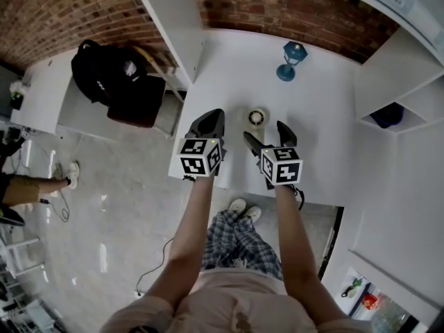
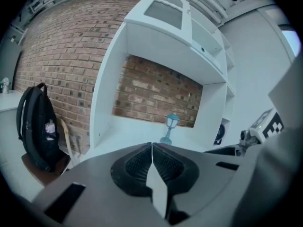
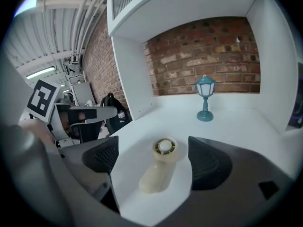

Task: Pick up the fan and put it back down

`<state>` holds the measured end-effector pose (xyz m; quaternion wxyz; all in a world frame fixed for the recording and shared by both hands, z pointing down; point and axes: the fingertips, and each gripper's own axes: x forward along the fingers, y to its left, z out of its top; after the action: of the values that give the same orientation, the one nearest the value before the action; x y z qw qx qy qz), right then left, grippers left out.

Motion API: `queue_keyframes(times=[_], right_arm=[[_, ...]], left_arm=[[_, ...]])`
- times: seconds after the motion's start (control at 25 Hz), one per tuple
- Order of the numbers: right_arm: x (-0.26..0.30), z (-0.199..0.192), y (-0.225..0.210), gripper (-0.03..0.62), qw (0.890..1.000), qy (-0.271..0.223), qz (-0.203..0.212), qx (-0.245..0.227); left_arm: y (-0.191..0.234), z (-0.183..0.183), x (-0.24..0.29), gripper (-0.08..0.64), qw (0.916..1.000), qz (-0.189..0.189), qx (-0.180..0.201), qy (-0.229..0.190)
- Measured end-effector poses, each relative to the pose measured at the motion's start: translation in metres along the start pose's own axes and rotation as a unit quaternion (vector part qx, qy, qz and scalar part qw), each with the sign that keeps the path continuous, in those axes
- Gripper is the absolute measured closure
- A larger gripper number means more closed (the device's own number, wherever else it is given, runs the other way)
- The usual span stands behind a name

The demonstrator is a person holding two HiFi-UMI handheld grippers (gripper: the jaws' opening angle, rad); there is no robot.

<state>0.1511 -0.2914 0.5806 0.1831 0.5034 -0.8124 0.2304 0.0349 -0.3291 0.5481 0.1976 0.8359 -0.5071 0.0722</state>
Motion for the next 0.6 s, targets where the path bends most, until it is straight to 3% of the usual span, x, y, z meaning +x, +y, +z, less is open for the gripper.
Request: queue_keyframes(times=[0.2, 0.6], right_arm=[[0.029, -0.035, 0.001, 0.16, 0.997, 0.07, -0.033, -0.013], [0.05, -0.082, 0.002, 0.25, 0.988, 0.13, -0.083, -0.004]], left_arm=[[0.011, -0.034, 0.003, 0.532, 0.999, 0.018, -0.034, 0.022], [0.009, -0.063, -0.013, 0.531, 0.9979, 0.013, -0.044, 0.044]])
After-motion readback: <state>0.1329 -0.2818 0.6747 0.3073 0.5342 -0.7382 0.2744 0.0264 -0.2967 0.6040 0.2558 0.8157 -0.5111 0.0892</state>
